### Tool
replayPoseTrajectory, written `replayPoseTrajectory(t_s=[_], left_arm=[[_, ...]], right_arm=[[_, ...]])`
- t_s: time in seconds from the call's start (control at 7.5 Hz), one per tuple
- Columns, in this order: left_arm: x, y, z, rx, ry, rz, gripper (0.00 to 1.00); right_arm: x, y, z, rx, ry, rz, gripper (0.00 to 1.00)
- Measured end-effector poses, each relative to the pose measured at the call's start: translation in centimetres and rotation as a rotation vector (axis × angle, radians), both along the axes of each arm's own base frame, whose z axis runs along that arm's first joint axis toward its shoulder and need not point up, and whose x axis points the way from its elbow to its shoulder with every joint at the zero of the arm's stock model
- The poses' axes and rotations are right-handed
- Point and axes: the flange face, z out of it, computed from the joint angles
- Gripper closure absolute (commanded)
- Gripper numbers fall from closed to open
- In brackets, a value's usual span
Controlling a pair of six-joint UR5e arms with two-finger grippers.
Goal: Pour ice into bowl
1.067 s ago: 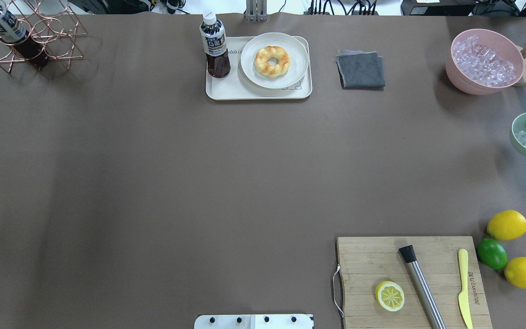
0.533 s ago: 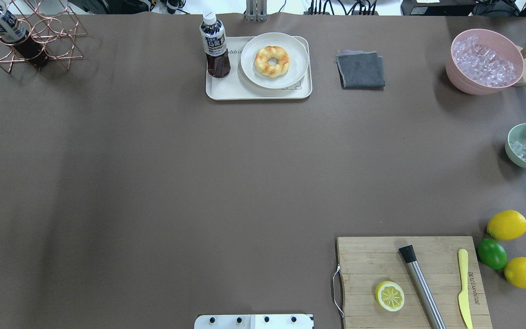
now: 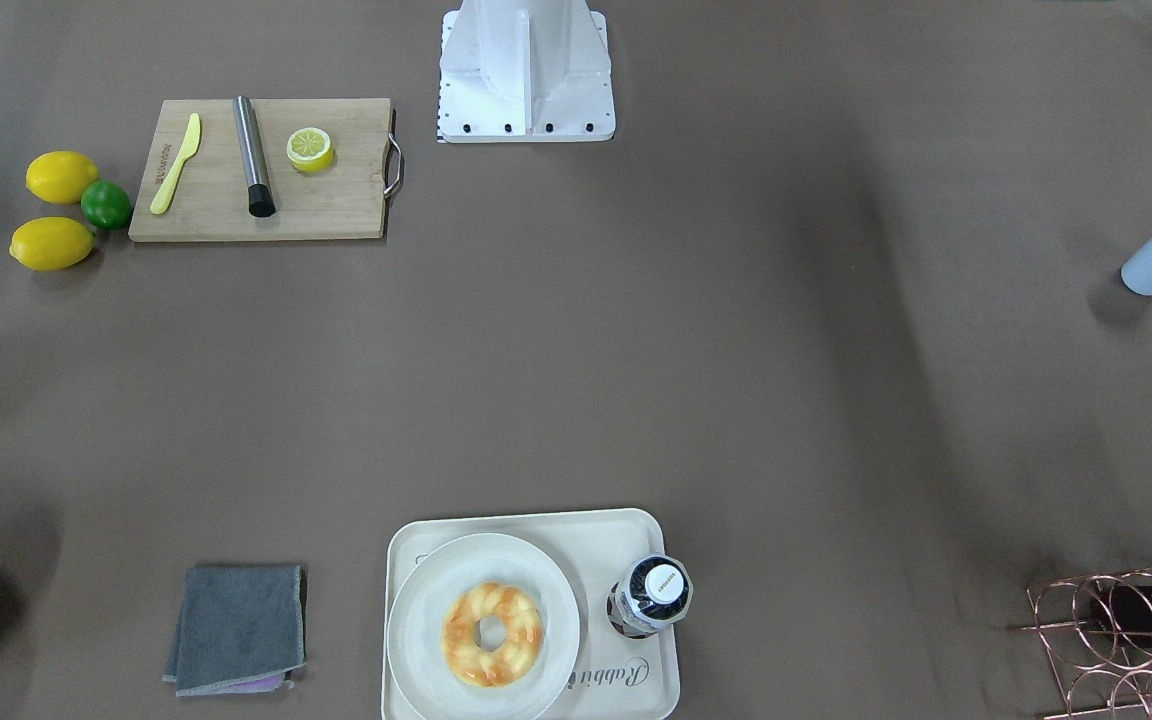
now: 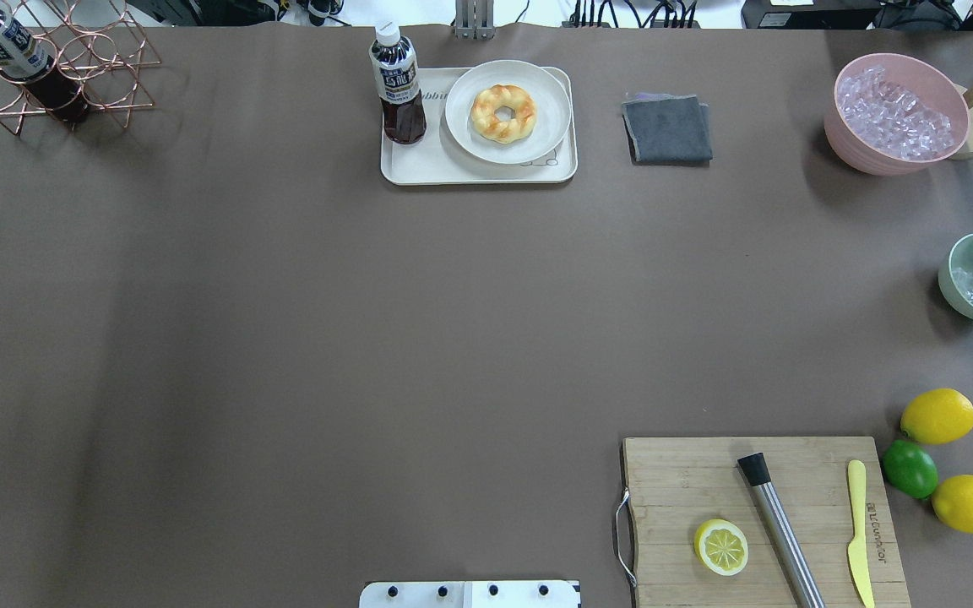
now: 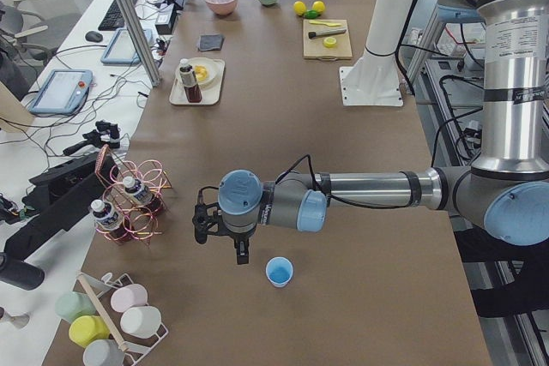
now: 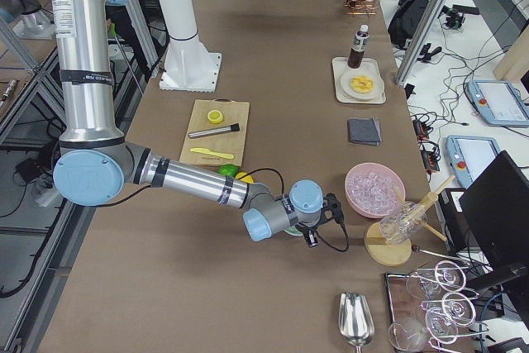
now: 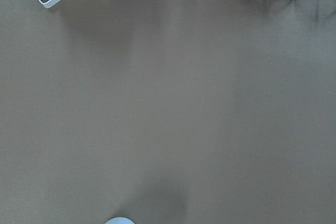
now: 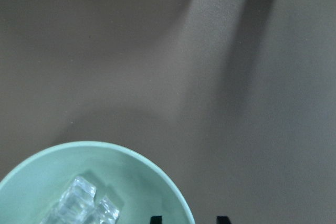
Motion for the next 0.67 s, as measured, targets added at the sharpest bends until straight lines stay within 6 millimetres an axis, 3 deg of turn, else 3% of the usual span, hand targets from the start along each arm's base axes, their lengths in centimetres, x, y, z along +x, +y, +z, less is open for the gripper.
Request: replayPoseTrajectory(t_s=[0.4, 0.67], left_arm=[[0.0, 0.2, 0.1, 0.005, 0.000, 0.004, 0.02], [0.0, 0.3, 0.2, 0.012, -0.003, 0.010, 0.02]], right_arm=[[0.0, -0.6, -1.7, 0.007, -0.002, 0.006, 0.01], [1.7, -1.8, -6.4, -0.030, -0.013, 0.036, 0.01]])
